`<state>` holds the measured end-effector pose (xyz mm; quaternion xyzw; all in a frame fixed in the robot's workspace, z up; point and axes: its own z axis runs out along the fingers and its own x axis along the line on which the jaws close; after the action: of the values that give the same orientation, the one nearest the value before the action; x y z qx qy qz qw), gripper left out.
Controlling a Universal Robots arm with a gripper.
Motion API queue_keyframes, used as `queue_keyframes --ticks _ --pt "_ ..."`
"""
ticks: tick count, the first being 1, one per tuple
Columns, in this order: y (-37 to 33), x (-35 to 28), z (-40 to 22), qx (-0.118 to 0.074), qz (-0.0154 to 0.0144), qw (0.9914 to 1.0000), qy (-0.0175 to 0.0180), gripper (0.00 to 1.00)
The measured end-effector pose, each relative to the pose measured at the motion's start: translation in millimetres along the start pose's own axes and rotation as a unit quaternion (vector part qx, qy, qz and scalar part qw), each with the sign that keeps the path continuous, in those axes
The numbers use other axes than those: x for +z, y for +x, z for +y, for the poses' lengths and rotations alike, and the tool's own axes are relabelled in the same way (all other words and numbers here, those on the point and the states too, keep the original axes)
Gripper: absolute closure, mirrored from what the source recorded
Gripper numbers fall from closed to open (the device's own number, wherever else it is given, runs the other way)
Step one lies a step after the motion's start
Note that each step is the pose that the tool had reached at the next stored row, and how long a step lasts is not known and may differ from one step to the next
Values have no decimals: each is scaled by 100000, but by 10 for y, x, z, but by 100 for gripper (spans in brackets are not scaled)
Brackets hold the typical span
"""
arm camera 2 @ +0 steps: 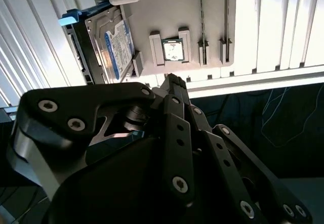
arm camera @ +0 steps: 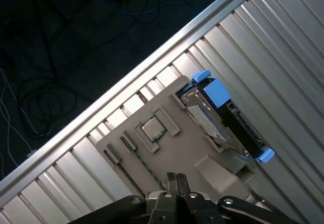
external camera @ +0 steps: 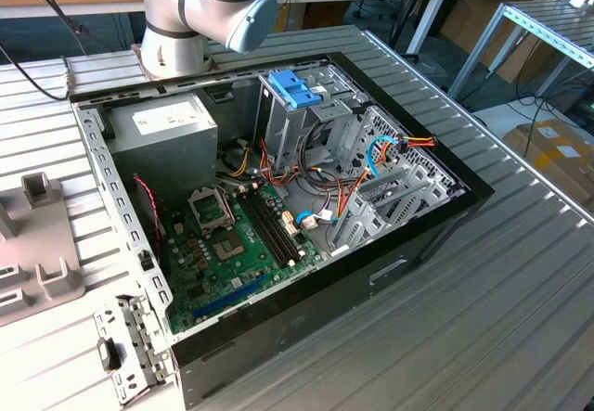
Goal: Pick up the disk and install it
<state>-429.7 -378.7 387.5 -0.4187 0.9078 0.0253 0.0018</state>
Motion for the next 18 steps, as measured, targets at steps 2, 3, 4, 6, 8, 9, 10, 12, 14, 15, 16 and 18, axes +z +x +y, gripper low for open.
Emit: queue_keyframes --ticks 2,3,4,6,8,9,10,12,14,15,16,18 --pt "0 0 0 -788 31 99997 -17 89" --pt "0 0 0 -1277 54 99992 -29 89" --pt "0 0 0 -1650 72 99986 -40 89" --pt "0 0 0 -2862 125 99959 -69 89" --pt "0 0 0 -3532 154 99937 -85 89" --pt "0 0 0 -4187 183 99912 -100 89" --pt "0 0 0 -4791 213 99885 -116 89" --pt "0 0 0 -5359 236 99856 -129 89" --pt "0 0 0 -6292 276 99801 -152 89" --pt "0 0 0 -7116 313 99746 -172 89" --pt "0 0 0 -7772 346 99697 -191 89" --pt "0 0 0 -8341 369 99651 -205 89"
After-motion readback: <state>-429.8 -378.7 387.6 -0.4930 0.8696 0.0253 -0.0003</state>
